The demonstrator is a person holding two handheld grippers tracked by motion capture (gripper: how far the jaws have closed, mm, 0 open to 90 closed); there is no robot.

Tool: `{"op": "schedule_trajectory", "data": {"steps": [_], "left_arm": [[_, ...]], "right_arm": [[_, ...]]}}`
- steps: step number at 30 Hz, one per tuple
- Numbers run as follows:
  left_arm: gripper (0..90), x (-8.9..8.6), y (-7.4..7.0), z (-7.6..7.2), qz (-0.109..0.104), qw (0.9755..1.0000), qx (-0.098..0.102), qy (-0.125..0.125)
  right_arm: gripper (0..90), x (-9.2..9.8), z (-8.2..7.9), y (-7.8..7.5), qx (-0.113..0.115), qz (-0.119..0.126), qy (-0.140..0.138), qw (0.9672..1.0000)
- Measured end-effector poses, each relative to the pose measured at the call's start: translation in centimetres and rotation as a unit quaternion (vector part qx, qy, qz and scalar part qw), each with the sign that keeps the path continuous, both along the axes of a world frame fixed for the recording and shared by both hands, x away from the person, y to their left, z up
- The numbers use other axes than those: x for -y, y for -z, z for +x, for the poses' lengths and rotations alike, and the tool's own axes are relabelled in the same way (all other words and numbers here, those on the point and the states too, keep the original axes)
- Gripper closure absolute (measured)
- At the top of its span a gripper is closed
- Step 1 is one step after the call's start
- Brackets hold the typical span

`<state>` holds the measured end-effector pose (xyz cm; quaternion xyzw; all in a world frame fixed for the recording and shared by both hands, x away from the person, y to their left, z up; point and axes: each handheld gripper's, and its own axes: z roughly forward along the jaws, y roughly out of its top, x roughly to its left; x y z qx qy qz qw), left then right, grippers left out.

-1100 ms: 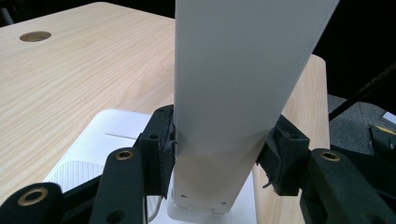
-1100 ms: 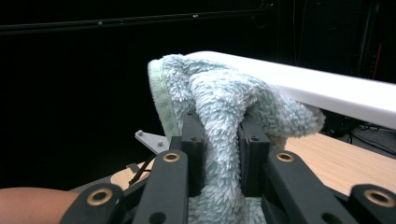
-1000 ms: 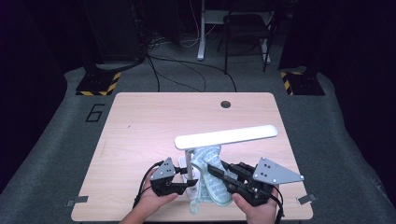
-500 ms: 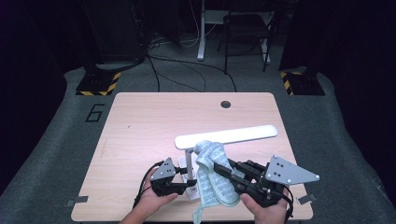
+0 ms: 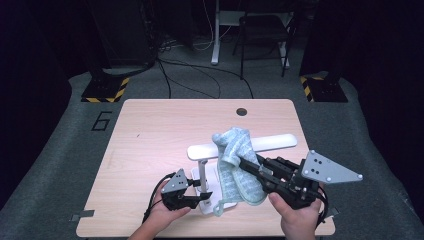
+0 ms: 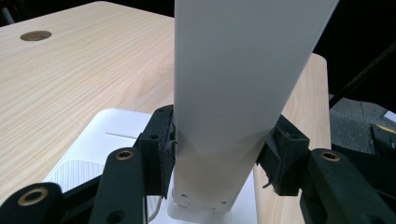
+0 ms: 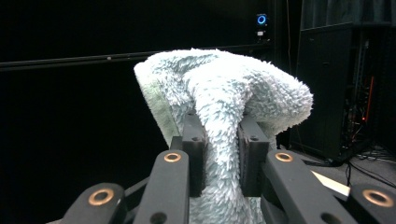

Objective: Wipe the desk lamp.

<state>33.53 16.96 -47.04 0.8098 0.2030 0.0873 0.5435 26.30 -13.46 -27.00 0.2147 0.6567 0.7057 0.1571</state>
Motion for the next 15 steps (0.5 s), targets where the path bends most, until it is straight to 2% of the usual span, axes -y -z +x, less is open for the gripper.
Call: {"op": "schedule_trajectory", "data": {"steps": [7, 15], "left_arm": [[50.4, 0.0, 0.1, 0.0, -0.004, 1.0000, -0.003, -0.001], [50.2, 0.0, 0.0, 0.1, -0.003, 1.0000, -0.005, 0.000]], "right_arm": [[77.1, -0.1, 1.2, -0.8, 0.006, -0.007, 0.021, 0.9997], [76.9, -0.2, 2.8, -3.0, 0.023, -0.015, 0.048, 0.9985]]}}
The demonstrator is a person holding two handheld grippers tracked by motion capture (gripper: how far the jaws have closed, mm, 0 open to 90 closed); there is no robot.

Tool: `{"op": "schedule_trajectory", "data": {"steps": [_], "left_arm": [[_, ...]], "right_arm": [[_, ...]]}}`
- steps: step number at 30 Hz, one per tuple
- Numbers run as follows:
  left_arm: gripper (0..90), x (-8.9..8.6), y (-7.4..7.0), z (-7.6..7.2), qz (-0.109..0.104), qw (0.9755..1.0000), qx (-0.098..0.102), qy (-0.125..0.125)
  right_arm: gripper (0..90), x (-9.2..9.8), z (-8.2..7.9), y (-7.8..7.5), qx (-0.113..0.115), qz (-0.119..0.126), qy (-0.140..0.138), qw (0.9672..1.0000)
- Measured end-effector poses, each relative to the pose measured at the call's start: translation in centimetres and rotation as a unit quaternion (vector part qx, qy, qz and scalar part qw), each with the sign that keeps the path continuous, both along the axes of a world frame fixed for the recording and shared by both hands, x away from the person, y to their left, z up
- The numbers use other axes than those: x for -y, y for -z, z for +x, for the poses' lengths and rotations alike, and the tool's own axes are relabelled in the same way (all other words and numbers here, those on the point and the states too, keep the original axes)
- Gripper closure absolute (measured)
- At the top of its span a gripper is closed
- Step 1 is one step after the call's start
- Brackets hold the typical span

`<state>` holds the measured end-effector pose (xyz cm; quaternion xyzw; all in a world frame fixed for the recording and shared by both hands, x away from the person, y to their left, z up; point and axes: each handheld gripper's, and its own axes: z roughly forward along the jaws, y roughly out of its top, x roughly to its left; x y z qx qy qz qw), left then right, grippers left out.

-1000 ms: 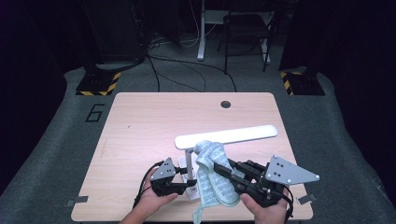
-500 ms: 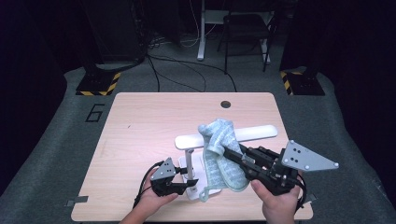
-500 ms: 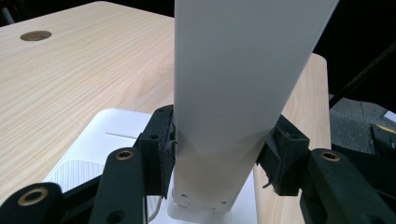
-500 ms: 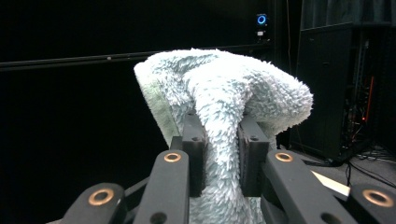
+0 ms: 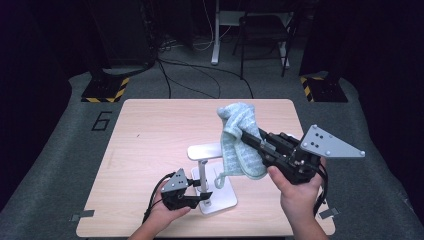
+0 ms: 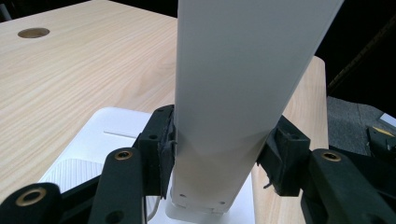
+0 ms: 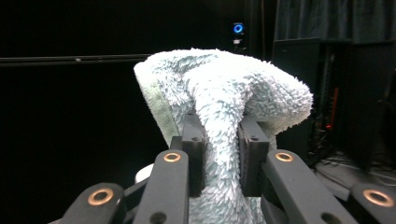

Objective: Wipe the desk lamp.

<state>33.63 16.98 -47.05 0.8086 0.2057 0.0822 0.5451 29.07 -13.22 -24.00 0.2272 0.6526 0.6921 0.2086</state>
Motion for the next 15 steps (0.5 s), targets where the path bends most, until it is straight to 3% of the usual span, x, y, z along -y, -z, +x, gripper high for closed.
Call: {"op": "schedule_trajectory", "data": {"steps": [5, 10, 15], "left_arm": [[50.1, 0.0, 0.0, 0.0, -0.001, 1.0000, -0.002, 0.000], [49.8, -0.1, 0.0, 0.0, 0.005, 1.0000, 0.001, 0.001], [49.2, -0.2, -0.3, 0.0, 0.001, 1.0000, 0.004, 0.002]], "right_arm": [[76.5, -0.4, 0.9, 0.4, 0.013, -0.006, 0.034, 0.9993], [75.9, -1.2, 1.5, 3.0, 0.002, -0.003, 0.059, 0.9983], [75.4, -2.3, 1.6, 5.1, 0.013, -0.020, 0.085, 0.9961]]}}
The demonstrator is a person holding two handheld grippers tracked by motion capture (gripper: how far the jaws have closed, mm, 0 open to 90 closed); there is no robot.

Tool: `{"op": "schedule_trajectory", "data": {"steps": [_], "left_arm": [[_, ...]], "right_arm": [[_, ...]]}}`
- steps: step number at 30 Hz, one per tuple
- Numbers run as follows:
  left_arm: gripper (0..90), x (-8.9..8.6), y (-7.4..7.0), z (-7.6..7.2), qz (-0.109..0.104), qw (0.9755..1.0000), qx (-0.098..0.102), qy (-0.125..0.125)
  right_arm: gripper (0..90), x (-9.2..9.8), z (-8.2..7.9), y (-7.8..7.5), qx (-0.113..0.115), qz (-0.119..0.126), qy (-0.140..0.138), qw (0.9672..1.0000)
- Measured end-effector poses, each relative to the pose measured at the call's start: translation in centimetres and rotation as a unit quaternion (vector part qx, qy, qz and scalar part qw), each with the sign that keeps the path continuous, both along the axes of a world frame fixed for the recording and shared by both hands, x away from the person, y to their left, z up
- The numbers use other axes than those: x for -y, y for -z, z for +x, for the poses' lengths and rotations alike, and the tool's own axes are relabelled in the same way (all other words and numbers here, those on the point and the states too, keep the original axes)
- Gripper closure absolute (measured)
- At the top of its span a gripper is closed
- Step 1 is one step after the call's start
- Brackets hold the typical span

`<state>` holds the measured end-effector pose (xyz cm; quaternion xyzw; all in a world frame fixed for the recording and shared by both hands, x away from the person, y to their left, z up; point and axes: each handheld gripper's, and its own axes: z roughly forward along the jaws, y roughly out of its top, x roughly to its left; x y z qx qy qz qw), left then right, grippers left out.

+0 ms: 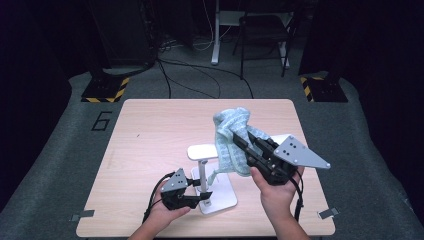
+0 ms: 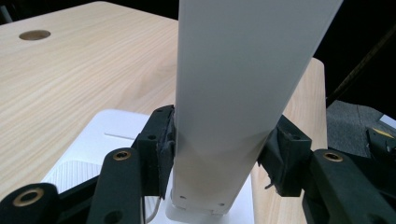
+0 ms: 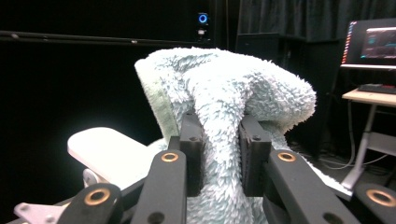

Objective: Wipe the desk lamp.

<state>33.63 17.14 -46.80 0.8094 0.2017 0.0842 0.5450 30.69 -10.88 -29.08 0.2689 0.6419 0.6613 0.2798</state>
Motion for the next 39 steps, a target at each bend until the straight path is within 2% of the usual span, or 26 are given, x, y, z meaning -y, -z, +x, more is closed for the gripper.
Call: {"op": "schedule_trajectory", "data": {"steps": [4, 6, 8, 10, 12, 15, 20, 24, 29, 39], "left_arm": [[44.2, -0.4, -1.0, 0.0, -0.032, 0.9993, 0.018, -0.002], [44.7, -0.3, -1.3, 0.0, -0.025, 0.9994, 0.025, -0.001], [50.0, -0.2, -1.3, 0.0, -0.027, 0.9994, 0.022, 0.009], [50.8, -0.1, -1.3, -0.1, -0.016, 0.9993, 0.031, 0.008], [51.1, 0.1, -1.3, -0.2, -0.023, 0.9993, 0.030, 0.001], [51.3, 0.2, -1.2, -0.3, -0.026, 0.9991, 0.034, -0.004], [51.5, 0.1, -1.3, -0.3, -0.013, 0.9991, 0.039, 0.001], [51.7, 0.1, -1.2, -0.4, -0.022, 0.9992, 0.035, -0.005], [51.9, 0.2, -1.2, -0.4, -0.015, 0.9990, 0.042, 0.000], [52.0, 0.2, -1.0, -0.5, -0.024, 0.9988, 0.042, -0.006]], "right_arm": [[75.2, -0.5, -0.2, 0.2, 0.012, -0.008, 0.017, 0.9998], [75.0, -0.8, -0.3, 0.1, 0.009, -0.011, 0.018, 0.9997], [75.0, -1.1, -0.4, 0.0, 0.005, -0.013, 0.016, 0.9998], [75.0, -1.7, -0.6, -0.2, 0.004, -0.018, 0.008, 0.9998], [75.0, -2.3, -0.7, -0.4, 0.005, -0.022, 0.001, 0.9997], [75.0, -3.6, -0.9, -0.9, 0.006, -0.031, -0.013, 0.9994], [74.9, -6.3, -0.9, -1.8, 0.012, -0.042, -0.039, 0.9983], [75.0, -7.6, -0.8, -1.8, 0.013, -0.060, -0.038, 0.9974], [75.2, -7.0, -0.5, -1.6, 0.002, -0.066, -0.030, 0.9974], [75.2, -4.3, -0.4, -1.1, -0.005, -0.073, -0.009, 0.9973]]}}
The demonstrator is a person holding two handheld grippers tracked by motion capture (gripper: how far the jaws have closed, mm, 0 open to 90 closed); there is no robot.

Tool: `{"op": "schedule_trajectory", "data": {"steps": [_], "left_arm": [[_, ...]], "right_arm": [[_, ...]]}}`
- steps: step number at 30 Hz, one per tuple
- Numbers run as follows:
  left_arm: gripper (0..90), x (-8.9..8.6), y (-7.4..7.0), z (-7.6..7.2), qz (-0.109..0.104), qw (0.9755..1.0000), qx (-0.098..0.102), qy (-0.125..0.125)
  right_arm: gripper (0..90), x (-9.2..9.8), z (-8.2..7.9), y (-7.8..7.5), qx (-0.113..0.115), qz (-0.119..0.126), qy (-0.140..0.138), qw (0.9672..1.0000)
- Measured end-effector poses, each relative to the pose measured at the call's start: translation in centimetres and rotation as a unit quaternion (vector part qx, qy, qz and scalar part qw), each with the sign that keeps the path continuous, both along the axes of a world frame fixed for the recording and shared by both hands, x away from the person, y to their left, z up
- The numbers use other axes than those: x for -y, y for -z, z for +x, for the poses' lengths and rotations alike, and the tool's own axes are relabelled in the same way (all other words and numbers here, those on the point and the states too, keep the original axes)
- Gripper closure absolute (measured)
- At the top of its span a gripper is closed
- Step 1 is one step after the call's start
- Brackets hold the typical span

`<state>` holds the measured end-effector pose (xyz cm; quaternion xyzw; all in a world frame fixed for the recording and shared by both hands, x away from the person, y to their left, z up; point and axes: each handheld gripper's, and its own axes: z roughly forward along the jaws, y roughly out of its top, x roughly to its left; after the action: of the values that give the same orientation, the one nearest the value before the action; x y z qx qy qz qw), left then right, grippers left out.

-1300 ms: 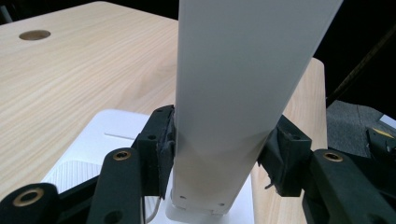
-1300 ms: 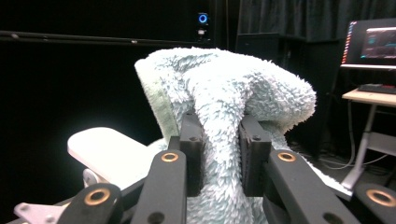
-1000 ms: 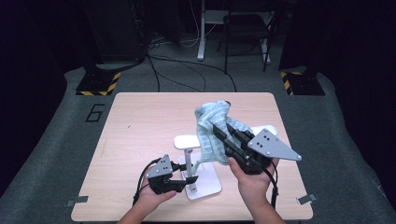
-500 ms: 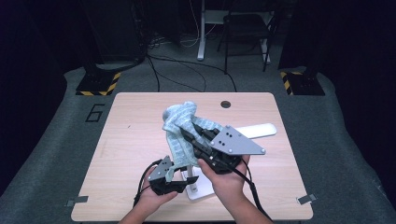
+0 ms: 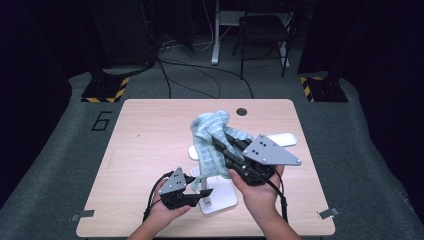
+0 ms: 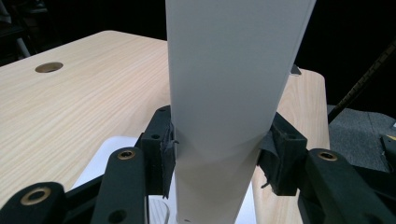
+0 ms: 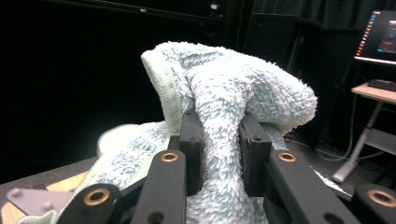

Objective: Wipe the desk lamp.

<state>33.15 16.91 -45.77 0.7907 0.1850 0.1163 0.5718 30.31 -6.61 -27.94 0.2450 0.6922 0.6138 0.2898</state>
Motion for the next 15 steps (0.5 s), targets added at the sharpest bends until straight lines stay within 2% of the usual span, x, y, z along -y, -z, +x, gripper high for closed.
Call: {"op": "schedule_trajectory", "data": {"steps": [2, 8, 15], "left_arm": [[51.9, -0.1, 0.0, 0.1, 0.008, 1.0000, 0.004, 0.003], [52.0, -0.1, 0.0, -0.1, 0.009, 1.0000, -0.002, 0.004], [52.0, 0.0, 0.0, -0.1, 0.008, 1.0000, -0.001, 0.002]], "right_arm": [[75.2, 1.0, 0.1, 0.2, -0.001, -0.002, 0.010, 1.0000], [75.2, 4.4, 0.3, 0.8, -0.015, 0.002, 0.046, 0.9988], [75.2, 9.3, 0.7, 1.7, -0.036, 0.013, 0.093, 0.9949]]}}
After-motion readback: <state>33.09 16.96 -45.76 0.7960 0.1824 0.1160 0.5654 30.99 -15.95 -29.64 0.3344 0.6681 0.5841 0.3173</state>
